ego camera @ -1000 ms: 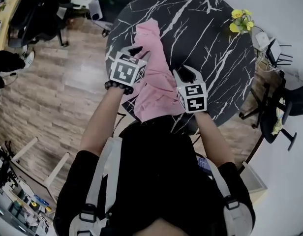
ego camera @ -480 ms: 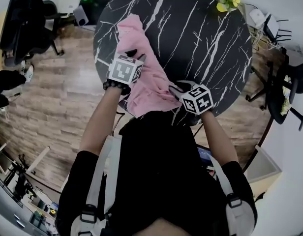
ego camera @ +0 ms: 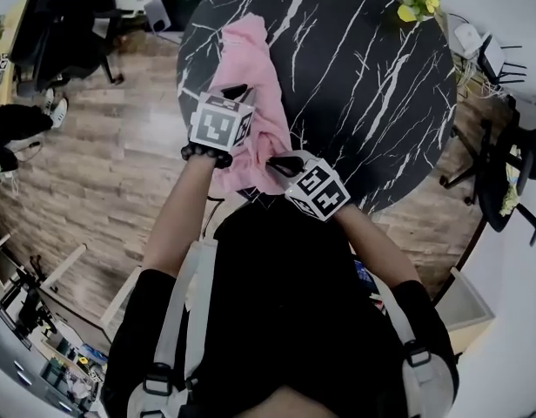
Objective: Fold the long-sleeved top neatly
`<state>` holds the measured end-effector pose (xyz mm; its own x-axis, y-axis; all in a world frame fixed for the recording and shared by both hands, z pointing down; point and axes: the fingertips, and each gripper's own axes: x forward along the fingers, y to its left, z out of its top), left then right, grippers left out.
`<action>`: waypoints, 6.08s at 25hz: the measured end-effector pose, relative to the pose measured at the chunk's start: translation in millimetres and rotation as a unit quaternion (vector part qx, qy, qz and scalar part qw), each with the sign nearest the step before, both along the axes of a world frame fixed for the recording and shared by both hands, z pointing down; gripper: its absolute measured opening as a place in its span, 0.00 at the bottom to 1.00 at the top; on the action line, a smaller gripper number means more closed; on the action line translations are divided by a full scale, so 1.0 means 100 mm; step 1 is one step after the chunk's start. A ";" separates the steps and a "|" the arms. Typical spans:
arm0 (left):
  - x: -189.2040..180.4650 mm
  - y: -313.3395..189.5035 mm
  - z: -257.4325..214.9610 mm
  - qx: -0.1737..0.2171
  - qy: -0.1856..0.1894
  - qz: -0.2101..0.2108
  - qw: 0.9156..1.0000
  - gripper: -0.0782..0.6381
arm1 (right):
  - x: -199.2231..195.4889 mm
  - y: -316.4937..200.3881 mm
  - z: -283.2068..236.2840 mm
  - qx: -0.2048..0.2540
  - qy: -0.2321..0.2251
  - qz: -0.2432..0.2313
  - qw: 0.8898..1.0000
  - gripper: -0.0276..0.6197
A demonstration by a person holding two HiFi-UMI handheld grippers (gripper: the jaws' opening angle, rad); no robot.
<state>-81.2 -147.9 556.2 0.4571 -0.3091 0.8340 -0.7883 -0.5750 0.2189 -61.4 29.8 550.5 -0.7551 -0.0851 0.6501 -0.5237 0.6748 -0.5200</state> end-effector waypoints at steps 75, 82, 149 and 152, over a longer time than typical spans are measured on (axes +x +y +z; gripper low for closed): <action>-0.11 0.65 -0.66 0.034 0.038 0.000 0.999 0.14 | 0.71 -0.39 0.15 0.061 0.034 -0.059 0.996 0.06; 0.06 0.59 -0.57 0.038 0.038 -0.023 0.998 0.14 | 0.76 -0.10 -0.29 0.061 -0.030 -0.052 0.996 0.06; -0.36 1.77 -0.38 0.032 0.131 -0.092 0.987 0.35 | -0.58 -1.28 0.01 -0.020 -0.021 0.051 0.998 0.14; -0.09 1.91 -0.20 0.014 0.095 -0.051 0.994 0.42 | -0.53 -1.28 0.00 -0.017 -0.019 0.039 0.999 0.14</action>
<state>-90.2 43.1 536.7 0.5706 -0.3840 0.7259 -0.7890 -0.5016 0.3549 -114.3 -98.0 550.9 -0.7705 -0.1239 0.6252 -0.5545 0.6141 -0.5617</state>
